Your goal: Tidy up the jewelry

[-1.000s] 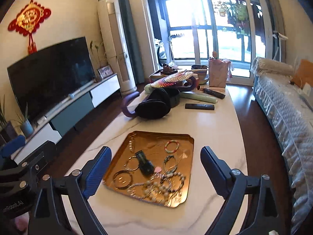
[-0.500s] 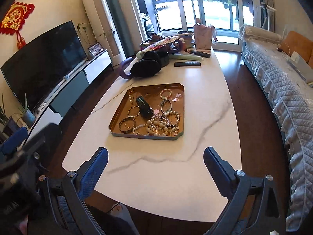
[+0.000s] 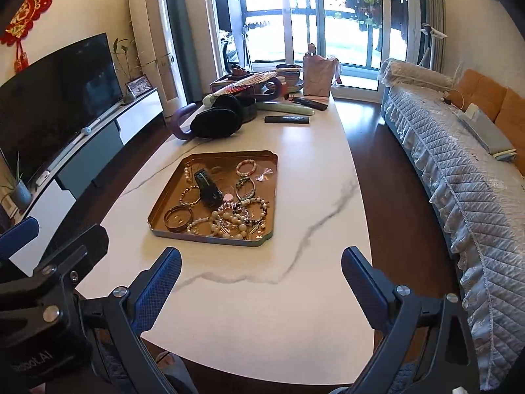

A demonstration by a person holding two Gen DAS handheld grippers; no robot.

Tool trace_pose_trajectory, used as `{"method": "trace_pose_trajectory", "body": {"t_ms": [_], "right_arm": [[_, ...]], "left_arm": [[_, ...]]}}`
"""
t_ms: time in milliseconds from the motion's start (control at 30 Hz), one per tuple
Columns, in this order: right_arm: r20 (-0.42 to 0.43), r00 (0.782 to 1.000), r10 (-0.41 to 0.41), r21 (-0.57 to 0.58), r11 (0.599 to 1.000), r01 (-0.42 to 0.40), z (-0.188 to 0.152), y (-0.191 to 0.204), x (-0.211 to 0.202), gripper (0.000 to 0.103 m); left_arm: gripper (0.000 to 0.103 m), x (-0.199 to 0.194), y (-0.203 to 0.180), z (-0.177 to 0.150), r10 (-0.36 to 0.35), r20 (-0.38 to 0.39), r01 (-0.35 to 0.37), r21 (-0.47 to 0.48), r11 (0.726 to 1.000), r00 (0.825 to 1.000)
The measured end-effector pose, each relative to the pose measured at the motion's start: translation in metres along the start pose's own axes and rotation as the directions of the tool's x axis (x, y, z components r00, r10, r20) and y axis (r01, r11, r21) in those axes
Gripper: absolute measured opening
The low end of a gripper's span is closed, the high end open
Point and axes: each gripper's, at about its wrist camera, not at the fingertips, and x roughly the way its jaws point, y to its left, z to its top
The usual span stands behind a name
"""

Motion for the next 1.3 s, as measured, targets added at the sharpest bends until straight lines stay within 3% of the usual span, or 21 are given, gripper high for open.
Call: {"method": "trace_pose_trajectory", "body": {"t_ms": [367,767,1300], "right_arm": [[0.042,0.999,-0.029,-0.034,0.999,0.031,0.0002,0.0046,-0.0013,0.097],[0.015,1.000,0.000,-0.031,1.000,0.001,-0.0018,0.0051,0.0047,0.097],[0.016,1.000,-0.022,-0.021,1.000,0.022,-0.0039,0.0072,0.0053,0.098]], "left_arm": [[0.103,0.0019,-0.0008,-0.0012,0.008,0.011,-0.009,0.021,1.000,1.000],[0.103,0.0050,0.0024,-0.0016,0.009,-0.014,-0.008,0.021,1.000,1.000],[0.103,0.0079,0.0021,-0.0031,0.004,-0.016,-0.004,0.030,1.000,1.000]]}}
